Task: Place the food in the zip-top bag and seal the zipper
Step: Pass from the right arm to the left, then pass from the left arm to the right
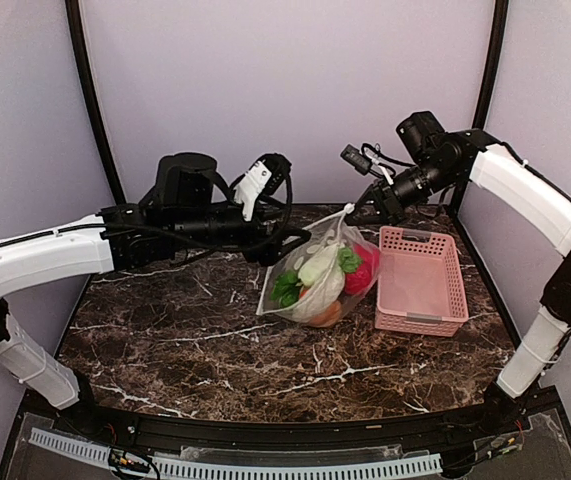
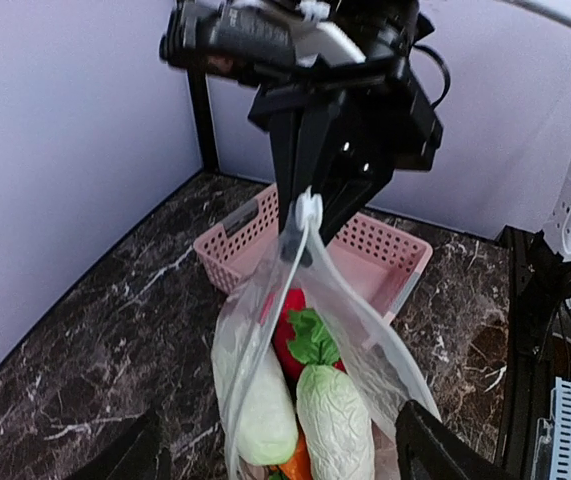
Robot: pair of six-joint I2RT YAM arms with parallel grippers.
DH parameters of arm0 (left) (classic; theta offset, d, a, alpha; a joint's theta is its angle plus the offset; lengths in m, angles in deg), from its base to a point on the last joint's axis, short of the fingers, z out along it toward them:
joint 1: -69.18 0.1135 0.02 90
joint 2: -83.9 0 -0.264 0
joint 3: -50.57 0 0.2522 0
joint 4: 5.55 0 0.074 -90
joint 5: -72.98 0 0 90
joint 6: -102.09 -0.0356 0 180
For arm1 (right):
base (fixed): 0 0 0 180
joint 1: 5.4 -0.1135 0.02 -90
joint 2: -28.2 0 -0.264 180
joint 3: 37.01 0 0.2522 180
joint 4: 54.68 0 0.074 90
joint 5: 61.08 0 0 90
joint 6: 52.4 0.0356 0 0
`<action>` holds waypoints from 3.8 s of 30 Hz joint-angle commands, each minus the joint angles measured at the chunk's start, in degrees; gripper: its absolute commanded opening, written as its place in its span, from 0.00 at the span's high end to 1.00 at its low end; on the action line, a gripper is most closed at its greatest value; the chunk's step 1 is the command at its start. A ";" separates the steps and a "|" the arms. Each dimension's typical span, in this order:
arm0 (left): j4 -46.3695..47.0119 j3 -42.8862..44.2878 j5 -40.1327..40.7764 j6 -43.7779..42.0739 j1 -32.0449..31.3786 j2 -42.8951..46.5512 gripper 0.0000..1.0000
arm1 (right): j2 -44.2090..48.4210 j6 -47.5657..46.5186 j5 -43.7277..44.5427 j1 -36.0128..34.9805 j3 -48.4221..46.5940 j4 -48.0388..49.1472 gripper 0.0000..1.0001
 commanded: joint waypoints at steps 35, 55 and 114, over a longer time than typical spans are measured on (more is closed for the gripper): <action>-12.64 16.21 6.00 -7.40 -1.74 -17.29 0.46 | 0.95 -0.82 1.33 -0.38 -3.06 -3.07 1.00; -5.23 9.35 -2.87 -1.81 3.56 -14.22 0.95 | -0.76 -9.43 -7.55 -0.38 -3.19 -6.36 0.98; -1.58 4.20 -0.93 0.75 4.00 -9.12 0.65 | -4.80 -9.39 -6.49 -2.19 -9.07 -3.78 1.00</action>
